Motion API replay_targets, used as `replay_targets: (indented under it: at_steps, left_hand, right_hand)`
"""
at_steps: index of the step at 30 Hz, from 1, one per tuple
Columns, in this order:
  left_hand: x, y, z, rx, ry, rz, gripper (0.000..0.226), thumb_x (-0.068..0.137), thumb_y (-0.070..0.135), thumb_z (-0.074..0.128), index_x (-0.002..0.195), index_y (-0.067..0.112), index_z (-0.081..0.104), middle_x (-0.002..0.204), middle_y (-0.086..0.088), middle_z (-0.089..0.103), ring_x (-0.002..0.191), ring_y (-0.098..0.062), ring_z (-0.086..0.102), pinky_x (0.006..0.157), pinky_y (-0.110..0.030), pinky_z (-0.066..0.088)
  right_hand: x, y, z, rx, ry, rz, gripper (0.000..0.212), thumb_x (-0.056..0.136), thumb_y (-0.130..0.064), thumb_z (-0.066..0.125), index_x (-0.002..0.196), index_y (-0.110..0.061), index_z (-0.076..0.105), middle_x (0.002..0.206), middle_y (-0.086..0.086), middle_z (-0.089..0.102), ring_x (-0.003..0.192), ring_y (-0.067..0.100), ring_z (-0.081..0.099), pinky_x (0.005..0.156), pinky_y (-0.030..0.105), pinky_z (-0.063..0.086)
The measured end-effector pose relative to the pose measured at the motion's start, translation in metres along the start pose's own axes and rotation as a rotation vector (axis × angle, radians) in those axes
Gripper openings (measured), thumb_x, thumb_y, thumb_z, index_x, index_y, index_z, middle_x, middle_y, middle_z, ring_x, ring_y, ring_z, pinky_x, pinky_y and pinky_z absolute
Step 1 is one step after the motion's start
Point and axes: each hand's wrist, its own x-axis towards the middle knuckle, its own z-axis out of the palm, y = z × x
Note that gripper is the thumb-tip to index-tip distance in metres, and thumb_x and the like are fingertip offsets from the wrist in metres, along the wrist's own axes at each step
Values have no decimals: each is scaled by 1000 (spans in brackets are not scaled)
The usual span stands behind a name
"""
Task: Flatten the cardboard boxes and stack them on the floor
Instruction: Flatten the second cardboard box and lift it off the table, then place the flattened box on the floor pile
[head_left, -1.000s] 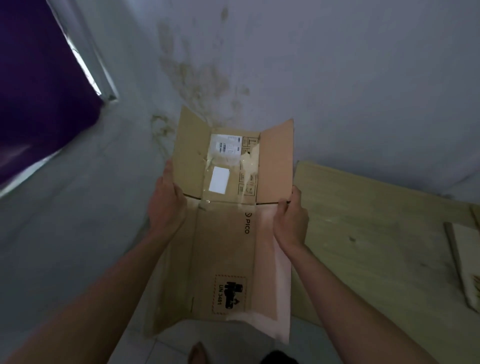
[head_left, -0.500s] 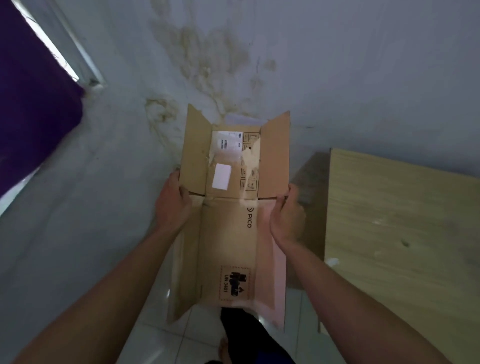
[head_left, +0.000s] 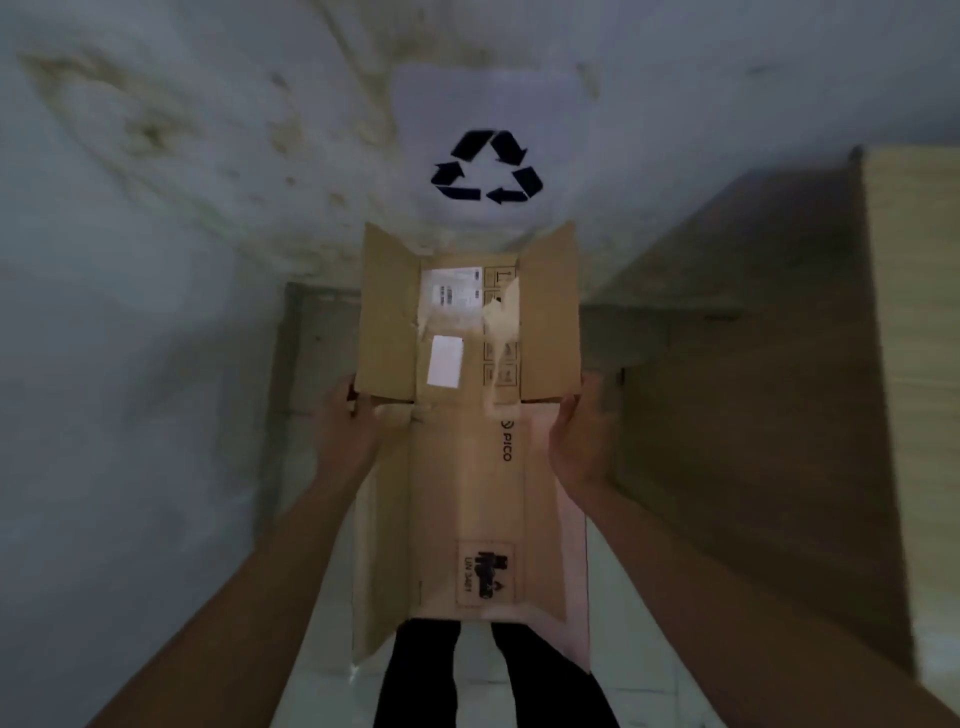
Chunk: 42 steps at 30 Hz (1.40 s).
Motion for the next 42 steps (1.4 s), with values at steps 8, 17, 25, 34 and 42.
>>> replay_targets:
  at_steps: [8,17,25,34,42]
  left_hand:
    - [152,-145,141,-33,-260,-101,30,89,26,59,116,17,68,107,-5,71,102,-26,67,92,-48,54]
    - [223,-236,272,77,-468,-211,61,94,14,62,146,9,30,133,-4,50,111,-12,47,80,-13,40]
    - [340,-385,336,311,-319,-134,121,69,63,75,155,17,4,155,-3,25,137,-32,34,116,-55,23]
    - [219,-201,259,822,-433,317,77,93,25,56,155,3,16,159,-28,11,148,-42,10,119,-50,16]
    - [96,-33,178,855,-454,558,60,89,16,50,147,9,37,155,-17,34,141,-33,33,115,-50,25]
  right_hand:
    - [98,112,184,-73,-44,40,29,105,-22,42,134,-23,40,87,4,67,72,24,66,60,42,59]
    - [156,211,308,-95,-207,347,91,96,-5,54,158,-35,-5,141,11,43,113,32,58,87,44,55]
    - [198,264,337,-90,-396,357,106,88,-17,69,159,-28,-9,157,5,32,140,32,37,109,46,42]
    - [149,172,282,-290,-414,-105,99,87,-11,68,159,-34,3,167,9,5,153,27,7,124,48,10]
    - [81,55,143,-233,-462,-254,86,90,-6,61,159,-30,15,166,8,12,153,22,11,123,48,11]
